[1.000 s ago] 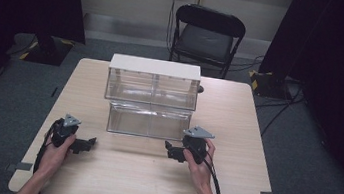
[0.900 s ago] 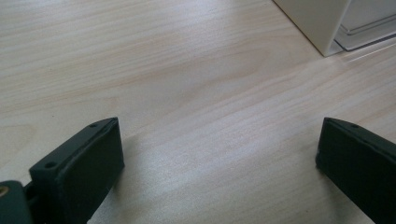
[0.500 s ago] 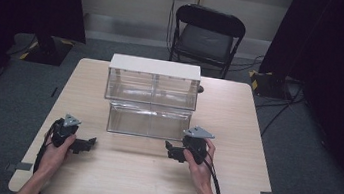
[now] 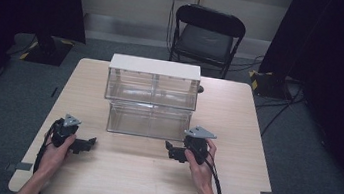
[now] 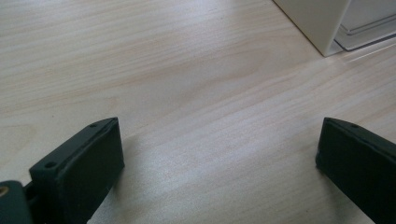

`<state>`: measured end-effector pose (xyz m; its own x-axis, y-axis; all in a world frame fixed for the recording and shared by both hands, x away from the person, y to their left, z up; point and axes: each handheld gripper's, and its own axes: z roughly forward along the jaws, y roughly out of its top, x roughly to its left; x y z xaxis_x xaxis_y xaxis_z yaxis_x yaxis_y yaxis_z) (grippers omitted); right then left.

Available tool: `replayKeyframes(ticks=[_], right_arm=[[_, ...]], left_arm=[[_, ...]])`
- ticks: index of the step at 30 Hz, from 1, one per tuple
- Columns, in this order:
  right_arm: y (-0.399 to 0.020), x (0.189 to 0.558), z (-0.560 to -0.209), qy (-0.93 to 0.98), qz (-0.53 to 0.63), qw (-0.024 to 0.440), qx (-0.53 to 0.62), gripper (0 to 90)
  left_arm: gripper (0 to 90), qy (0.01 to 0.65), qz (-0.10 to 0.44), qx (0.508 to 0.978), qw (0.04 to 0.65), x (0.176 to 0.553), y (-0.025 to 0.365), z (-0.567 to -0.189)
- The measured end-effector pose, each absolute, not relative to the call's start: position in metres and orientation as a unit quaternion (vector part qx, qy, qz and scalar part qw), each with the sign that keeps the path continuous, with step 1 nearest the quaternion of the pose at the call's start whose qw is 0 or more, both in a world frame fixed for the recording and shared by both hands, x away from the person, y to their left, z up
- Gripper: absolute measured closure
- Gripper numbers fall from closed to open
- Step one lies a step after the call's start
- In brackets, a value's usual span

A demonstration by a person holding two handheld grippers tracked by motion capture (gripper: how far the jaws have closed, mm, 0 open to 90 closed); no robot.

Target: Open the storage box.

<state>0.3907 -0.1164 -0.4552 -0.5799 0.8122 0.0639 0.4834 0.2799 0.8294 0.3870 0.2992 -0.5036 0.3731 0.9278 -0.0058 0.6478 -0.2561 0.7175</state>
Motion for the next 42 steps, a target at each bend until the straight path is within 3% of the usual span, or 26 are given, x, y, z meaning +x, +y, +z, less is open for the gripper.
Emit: replayKeyframes(ticks=[42], right_arm=[[-0.1187, 0.3866, -0.4476, 0.768, 0.45, 0.192, 0.413, 9.0]], left_arm=[[0.3, 0.517, 0.217, 0.761, 0.325, 0.387, 0.299, -0.5038]])
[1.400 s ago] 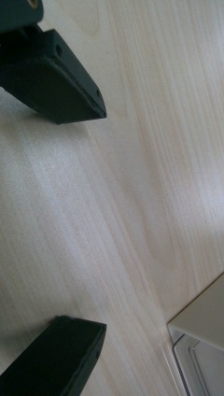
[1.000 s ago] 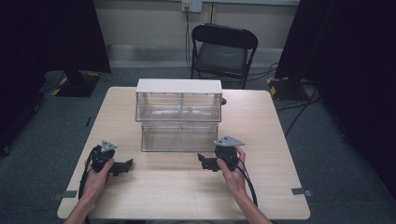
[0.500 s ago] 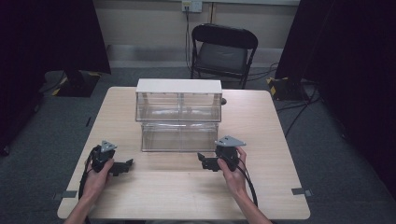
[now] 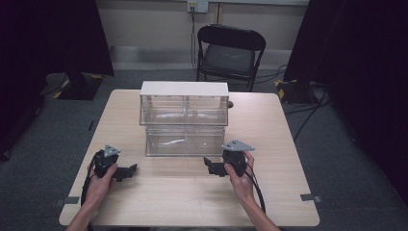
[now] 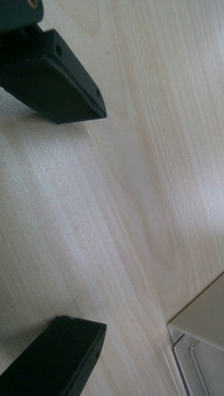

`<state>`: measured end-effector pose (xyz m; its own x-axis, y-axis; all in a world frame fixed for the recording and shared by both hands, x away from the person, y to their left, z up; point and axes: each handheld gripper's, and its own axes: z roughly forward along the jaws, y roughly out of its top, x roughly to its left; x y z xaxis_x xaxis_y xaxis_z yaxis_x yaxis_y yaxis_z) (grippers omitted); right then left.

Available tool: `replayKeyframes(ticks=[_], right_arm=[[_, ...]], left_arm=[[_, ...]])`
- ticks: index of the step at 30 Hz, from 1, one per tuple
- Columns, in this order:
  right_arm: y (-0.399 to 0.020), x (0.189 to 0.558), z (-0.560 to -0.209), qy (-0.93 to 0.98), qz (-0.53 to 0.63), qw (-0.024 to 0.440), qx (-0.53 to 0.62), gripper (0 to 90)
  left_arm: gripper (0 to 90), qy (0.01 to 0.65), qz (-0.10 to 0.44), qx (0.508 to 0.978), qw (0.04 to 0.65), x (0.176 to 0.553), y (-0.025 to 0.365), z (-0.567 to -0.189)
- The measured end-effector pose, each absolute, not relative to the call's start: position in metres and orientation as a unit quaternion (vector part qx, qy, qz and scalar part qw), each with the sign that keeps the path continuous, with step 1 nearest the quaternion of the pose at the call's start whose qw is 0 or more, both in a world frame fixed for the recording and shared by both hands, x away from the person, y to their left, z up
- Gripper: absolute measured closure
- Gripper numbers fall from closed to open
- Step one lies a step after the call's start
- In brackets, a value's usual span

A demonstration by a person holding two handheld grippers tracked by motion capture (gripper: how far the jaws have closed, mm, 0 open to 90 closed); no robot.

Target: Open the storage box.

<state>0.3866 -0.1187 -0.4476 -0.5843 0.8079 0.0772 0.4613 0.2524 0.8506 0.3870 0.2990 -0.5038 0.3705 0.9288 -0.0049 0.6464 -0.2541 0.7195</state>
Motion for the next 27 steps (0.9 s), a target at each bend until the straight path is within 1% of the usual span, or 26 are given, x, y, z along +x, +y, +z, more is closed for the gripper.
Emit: replayKeyframes(ticks=[27], right_arm=[[-0.1181, 0.3875, -0.442, 0.762, 0.455, 0.191, 0.42, 8.8]], left_arm=[[0.3, 0.517, 0.217, 0.762, 0.324, 0.387, 0.2991, -0.5037]])
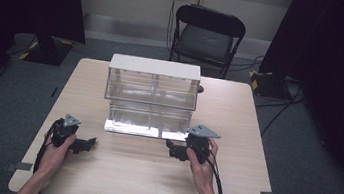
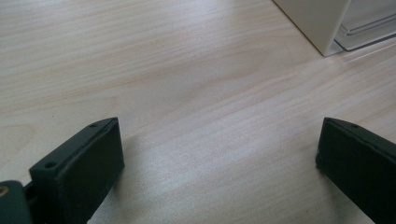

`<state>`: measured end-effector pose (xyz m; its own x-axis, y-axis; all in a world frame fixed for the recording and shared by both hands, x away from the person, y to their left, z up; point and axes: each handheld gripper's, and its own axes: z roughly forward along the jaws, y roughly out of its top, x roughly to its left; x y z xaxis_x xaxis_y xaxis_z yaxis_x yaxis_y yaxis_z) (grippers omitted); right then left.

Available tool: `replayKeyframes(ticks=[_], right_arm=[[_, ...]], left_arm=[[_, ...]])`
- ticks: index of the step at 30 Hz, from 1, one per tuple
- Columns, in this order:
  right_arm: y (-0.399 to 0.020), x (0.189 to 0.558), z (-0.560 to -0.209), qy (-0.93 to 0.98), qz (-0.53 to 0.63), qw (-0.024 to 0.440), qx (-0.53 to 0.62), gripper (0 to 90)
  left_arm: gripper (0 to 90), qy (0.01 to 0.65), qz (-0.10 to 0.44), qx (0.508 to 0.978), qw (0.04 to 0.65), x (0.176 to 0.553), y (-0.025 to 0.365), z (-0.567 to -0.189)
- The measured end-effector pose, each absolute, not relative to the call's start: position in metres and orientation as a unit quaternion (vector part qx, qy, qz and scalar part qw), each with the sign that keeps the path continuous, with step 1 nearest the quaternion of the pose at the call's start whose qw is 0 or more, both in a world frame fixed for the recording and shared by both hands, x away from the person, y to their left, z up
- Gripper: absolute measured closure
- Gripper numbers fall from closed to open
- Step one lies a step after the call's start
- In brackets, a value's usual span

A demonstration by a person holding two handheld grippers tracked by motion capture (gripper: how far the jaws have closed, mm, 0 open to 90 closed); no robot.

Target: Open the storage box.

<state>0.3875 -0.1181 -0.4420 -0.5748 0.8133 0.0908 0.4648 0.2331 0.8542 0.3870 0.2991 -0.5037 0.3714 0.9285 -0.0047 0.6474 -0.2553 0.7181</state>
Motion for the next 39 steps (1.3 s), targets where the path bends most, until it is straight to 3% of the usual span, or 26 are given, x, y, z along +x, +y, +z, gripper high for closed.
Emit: replayKeyframes(ticks=[39], right_arm=[[-0.117, 0.3877, -0.4368, 0.755, 0.455, 0.188, 0.433, 8.3]], left_arm=[[0.3, 0.517, 0.216, 0.762, 0.324, 0.387, 0.2991, -0.5036]])
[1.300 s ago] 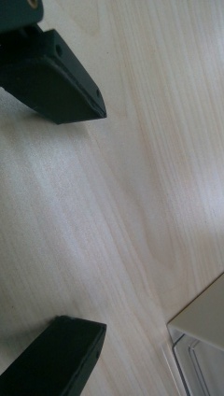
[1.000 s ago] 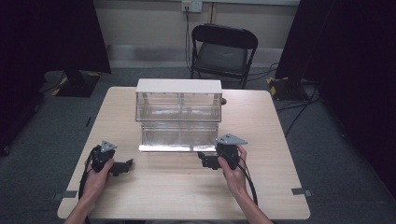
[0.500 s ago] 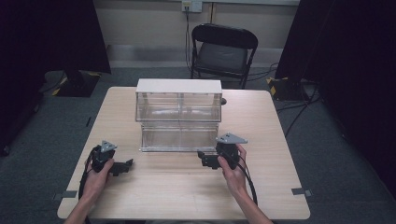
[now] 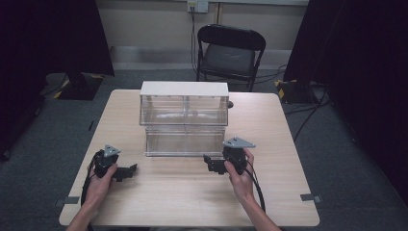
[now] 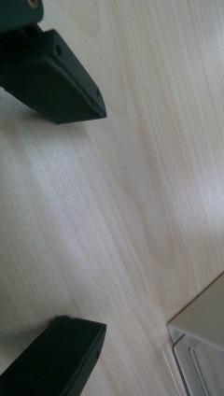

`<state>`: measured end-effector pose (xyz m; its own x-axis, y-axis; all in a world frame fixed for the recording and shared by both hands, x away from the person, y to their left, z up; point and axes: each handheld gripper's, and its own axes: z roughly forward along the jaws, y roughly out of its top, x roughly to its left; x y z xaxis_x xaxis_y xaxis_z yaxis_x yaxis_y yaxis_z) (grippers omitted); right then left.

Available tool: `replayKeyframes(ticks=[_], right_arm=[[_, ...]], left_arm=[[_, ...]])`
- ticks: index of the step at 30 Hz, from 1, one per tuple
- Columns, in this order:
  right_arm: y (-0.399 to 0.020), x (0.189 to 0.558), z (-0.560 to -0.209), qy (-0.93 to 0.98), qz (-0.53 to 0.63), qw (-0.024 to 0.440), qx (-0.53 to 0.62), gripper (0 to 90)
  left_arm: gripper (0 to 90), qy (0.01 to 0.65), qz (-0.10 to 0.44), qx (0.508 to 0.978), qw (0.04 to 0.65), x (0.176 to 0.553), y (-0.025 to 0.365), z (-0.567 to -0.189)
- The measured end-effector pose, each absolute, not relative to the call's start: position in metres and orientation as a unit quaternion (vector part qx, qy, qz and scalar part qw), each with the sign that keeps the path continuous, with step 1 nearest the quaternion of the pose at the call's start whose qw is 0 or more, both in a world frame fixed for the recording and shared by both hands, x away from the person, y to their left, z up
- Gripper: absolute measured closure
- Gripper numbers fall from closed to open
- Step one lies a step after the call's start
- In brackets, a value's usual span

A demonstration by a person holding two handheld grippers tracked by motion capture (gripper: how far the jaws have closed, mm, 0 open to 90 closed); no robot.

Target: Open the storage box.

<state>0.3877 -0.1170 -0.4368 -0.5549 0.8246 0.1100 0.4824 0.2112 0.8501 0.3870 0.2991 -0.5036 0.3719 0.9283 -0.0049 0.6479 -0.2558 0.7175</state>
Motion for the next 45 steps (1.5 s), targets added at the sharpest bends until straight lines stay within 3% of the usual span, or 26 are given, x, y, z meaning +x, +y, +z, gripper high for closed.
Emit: replayKeyframes(ticks=[5, 45], right_arm=[[-0.117, 0.385, -0.427, 0.749, 0.468, 0.195, 0.426, 11.5], [-0.115, 0.392, -0.415, 0.747, 0.475, 0.19, 0.425, 12.0]], left_arm=[[0.3, 0.517, 0.217, 0.762, 0.324, 0.387, 0.299, -0.504], [0.3, 0.517, 0.217, 0.762, 0.324, 0.387, 0.299, -0.504]])
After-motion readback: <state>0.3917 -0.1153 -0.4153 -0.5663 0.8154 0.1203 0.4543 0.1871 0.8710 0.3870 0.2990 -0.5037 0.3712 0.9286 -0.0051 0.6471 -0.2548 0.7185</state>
